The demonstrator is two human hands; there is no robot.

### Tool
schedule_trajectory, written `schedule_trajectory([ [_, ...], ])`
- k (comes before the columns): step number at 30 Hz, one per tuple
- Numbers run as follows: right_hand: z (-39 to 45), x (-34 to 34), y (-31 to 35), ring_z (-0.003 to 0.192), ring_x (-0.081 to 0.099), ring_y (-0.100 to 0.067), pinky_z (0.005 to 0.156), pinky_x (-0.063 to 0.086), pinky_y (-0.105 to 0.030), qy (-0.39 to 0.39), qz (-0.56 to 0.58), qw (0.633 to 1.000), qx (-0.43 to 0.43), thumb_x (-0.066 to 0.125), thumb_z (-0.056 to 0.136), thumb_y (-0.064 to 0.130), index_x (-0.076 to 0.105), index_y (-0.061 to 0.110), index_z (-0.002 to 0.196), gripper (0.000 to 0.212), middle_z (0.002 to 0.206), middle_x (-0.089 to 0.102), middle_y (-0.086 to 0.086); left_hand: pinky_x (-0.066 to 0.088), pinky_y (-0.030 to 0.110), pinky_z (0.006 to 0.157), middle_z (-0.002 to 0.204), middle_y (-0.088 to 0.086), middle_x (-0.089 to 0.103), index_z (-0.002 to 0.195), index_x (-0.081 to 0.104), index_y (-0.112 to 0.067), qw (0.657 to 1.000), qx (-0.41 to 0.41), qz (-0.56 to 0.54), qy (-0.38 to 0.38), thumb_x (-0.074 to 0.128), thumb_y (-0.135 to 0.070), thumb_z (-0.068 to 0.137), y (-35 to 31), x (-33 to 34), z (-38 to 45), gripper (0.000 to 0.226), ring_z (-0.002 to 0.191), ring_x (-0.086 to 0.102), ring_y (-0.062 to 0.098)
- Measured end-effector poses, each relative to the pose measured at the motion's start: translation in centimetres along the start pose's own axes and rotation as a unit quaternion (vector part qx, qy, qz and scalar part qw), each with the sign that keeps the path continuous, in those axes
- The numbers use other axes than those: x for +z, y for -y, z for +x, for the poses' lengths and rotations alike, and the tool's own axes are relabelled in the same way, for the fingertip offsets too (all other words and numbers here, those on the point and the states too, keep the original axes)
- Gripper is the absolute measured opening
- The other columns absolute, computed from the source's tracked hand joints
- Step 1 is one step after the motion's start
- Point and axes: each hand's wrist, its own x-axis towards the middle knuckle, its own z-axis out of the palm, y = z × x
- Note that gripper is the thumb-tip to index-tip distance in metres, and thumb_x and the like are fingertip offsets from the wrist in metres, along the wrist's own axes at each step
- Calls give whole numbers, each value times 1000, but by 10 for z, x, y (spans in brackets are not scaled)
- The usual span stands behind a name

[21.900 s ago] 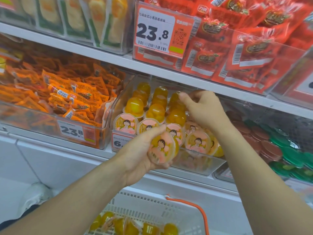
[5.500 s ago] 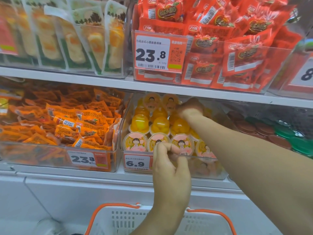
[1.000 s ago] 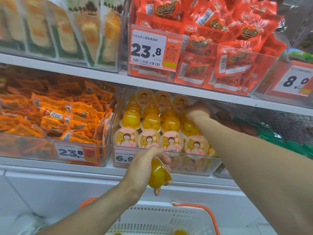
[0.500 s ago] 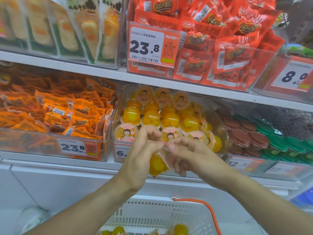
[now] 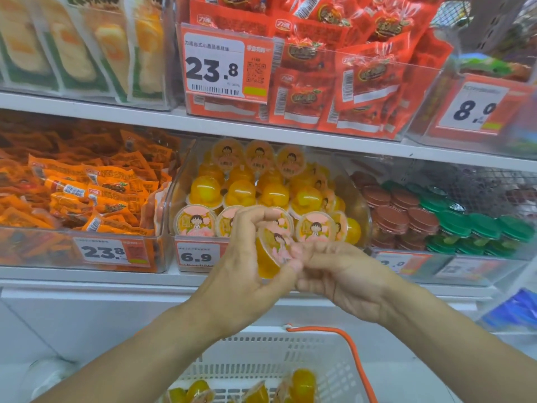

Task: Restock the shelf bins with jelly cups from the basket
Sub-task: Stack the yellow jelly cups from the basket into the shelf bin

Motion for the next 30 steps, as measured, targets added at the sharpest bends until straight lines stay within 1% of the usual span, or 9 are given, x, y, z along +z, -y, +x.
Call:
schedule_trajectory([
  [2,2,-6,4,59,66,-19,55,59,-29,-58,4,996,-67,70,73,9,68,-1,90,19,77,69,-17,27,13,109,142,-17,27,142,27,-28,997,39,70,8,59,-47,89,4,1,0,65,137,31,4],
  [4,3,-14,12,58,66,-25,54,60,-34,-138,-46,977,-156,74,74,9,68,-1,93,23,79,69,-22,19,26,118,152,-9,22,148,24,-24,985,54,163,8,51,-49,92,11,1,0,67,145,20,9],
  [7,16,-31,35,55,69,-22,56,59,-33,-278,-172,909,-258,73,85,6,69,4,95,11,77,71,-14,15,38,119,152,0,25,148,26,-24,969,28,245,2,44,-46,92,20,-3,2,63,146,19,19],
  [11,58,-65,59,56,64,-9,63,56,-30,-415,-310,818,-252,77,86,20,71,9,91,12,73,70,-1,18,47,117,145,11,39,139,43,-16,926,25,372,58,45,-44,86,30,-1,3,60,143,27,32],
  [14,90,-79,71,89,67,-24,84,54,-34,-466,-369,770,-233,74,86,20,73,9,98,17,93,72,-8,20,50,113,138,14,47,130,52,-12,896,25,436,80,46,-45,83,34,1,3,57,139,34,36],
  [17,119,-85,89,103,64,-35,91,55,-40,-486,-437,740,-159,63,91,17,64,1,108,24,111,66,-18,20,49,111,135,15,49,124,55,-11,891,29,447,78,46,-45,83,34,3,4,54,136,37,37],
  [20,137,-87,100,106,61,-33,93,54,-41,-462,-577,663,-117,51,98,22,60,9,115,23,115,64,-14,21,48,110,136,15,50,124,56,-11,888,36,452,77,50,-42,80,33,4,4,54,135,38,38],
  [23,148,-90,104,106,60,-33,94,52,-40,-454,-632,618,-111,49,100,25,57,12,115,22,113,63,-11,22,49,111,133,14,50,124,57,-11,887,33,456,68,55,-38,78,32,2,4,53,134,39,37],
  [30,155,-94,107,99,60,-29,75,43,-30,-457,-610,642,-84,51,100,25,56,11,110,18,100,56,-8,31,54,112,134,11,50,126,54,-14,898,18,434,63,52,-40,81,32,-1,6,52,135,38,34],
])
